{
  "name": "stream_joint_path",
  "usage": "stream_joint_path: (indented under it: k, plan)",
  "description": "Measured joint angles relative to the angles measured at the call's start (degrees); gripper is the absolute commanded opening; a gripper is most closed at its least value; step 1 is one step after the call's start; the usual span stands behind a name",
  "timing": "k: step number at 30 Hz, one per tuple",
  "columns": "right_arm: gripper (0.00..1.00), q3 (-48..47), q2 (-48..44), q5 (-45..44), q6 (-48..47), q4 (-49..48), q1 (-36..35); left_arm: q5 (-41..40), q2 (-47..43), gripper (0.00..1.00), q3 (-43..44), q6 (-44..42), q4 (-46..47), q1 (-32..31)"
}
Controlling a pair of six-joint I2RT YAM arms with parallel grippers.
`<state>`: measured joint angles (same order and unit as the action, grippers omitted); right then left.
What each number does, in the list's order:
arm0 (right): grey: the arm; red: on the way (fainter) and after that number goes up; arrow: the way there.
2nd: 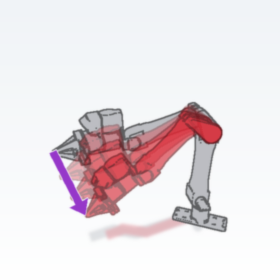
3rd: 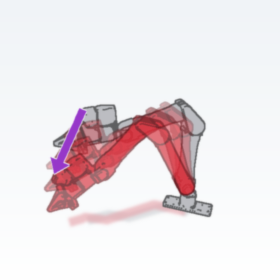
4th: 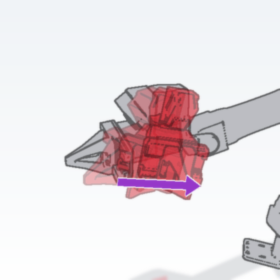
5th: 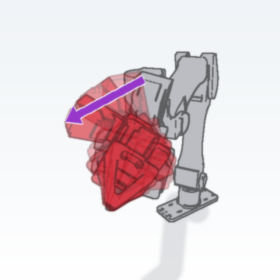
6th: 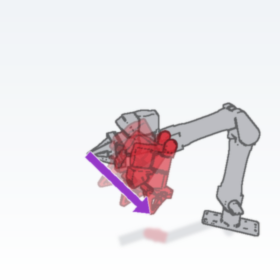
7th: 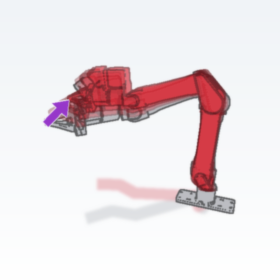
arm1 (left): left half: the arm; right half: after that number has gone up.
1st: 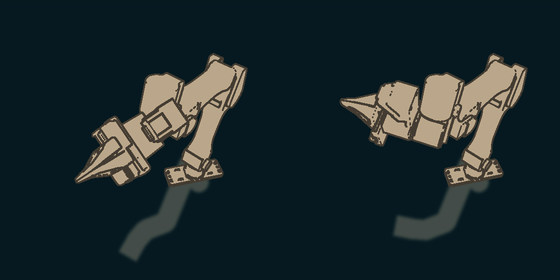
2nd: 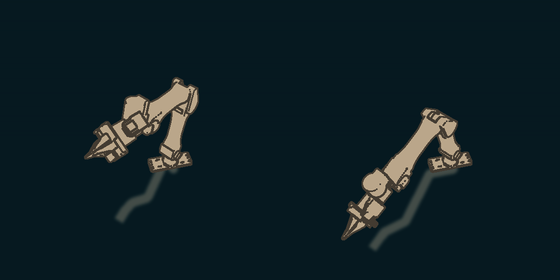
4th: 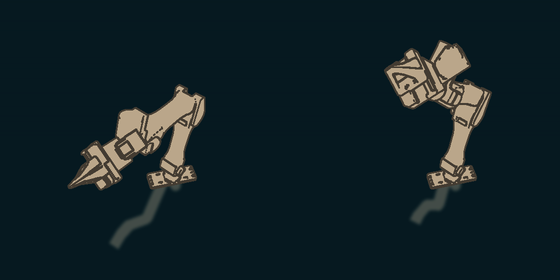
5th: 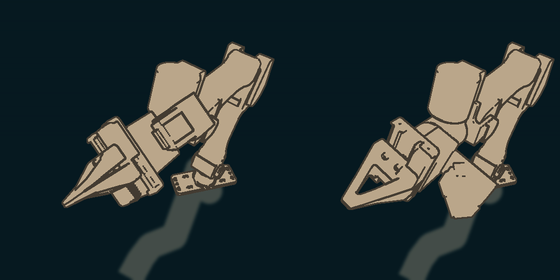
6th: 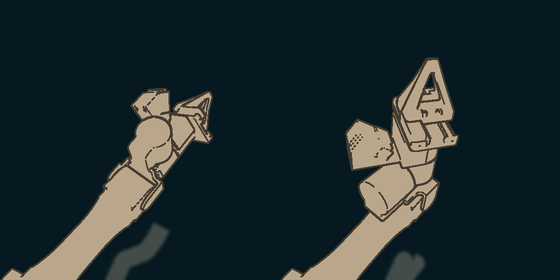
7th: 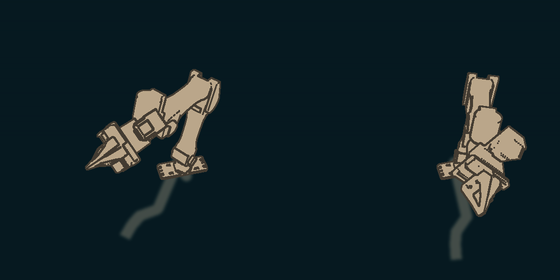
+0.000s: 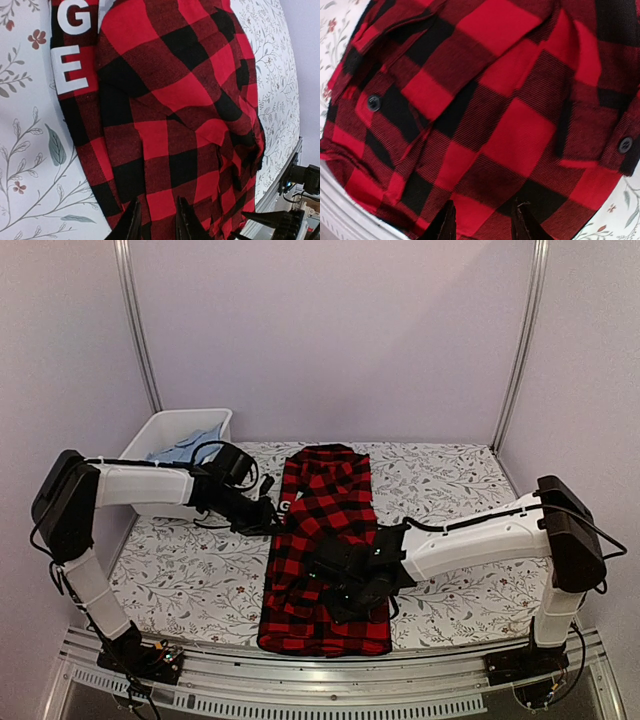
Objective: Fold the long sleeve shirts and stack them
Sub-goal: Adjust the sleeve of the rectangle-folded shirt.
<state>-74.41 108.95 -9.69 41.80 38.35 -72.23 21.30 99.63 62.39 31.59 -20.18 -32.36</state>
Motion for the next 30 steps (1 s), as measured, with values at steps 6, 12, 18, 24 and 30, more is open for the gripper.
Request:
stream_joint_path:
  k: [6,12,18,24,30]
  plan:
    - [0.36,-4.0,1.4,0.3,4.5,1.3,-5.5,0.2,-0.3,0.24,-0.4,0.2,1.2,0.0]
    - [0.35,-4.6,3.7,0.1,7.5,1.7,-6.1,0.3,-0.7,0.24,-0.4,0.1,1.4,-0.1]
    - [0.25,-5.7,6.0,-0.9,8.8,3.6,-6.1,0.3,-0.7,0.24,-0.5,0.1,1.5,-0.1]
    - [0.12,-6.4,6.9,-1.9,9.6,6.3,-6.2,0.3,-0.7,0.24,-0.5,0.1,1.5,-0.1]
    - [0.00,-7.5,6.9,-3.4,10.0,8.6,-6.5,0.3,-0.7,0.24,-0.5,0.1,1.5,-0.1]
